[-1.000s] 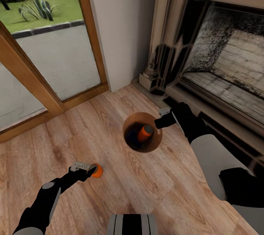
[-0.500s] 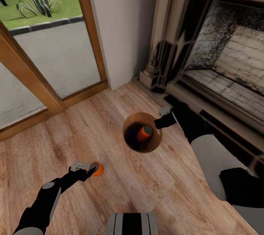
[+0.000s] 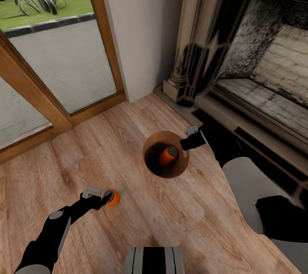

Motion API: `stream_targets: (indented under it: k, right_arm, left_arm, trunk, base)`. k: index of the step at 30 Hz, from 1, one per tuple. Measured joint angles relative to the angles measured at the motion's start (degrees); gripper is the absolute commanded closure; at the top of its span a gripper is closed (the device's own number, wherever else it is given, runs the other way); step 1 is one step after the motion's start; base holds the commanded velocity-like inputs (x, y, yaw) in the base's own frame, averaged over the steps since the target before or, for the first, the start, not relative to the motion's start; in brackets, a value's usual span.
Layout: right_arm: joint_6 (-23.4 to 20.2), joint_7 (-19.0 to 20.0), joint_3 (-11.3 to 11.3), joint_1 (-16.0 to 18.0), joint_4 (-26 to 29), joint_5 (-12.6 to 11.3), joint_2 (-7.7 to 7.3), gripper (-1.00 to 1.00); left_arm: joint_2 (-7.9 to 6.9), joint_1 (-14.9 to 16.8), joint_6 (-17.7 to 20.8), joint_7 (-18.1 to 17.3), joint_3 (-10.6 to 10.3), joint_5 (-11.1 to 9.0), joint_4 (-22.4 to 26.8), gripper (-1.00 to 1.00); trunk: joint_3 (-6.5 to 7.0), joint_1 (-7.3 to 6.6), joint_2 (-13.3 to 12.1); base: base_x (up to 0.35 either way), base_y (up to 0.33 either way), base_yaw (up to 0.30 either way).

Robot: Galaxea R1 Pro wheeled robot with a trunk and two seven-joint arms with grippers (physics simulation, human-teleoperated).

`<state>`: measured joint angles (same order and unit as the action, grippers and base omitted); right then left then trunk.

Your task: Put the three can of soda from the living room inside the tash can in the kitchen.

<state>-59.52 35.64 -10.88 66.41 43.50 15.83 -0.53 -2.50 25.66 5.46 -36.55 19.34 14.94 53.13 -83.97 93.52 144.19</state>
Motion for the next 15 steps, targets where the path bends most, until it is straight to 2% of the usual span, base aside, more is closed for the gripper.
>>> stream_targets:
  k: [8,15]
  right_arm:
    - [0.0,0.0,0.0,-0.1,0.0,-0.1,-0.01,1.0]
    - [0.0,0.0,0.0,-0.2,0.1,0.1,-0.01,1.0]
  left_arm:
    - [0.01,0.0,0.1,0.1,0.0,0.0,0.0,-1.0]
    - [0.04,0.0,0.2,0.4,-0.1,0.0,-0.6,-1.0]
  trunk:
    - [0.0,0.0,0.0]
    - [-1.55,0.19,0.1]
  base:
    - [0.01,0.0,0.0]
    - [0.0,0.0,0.0]
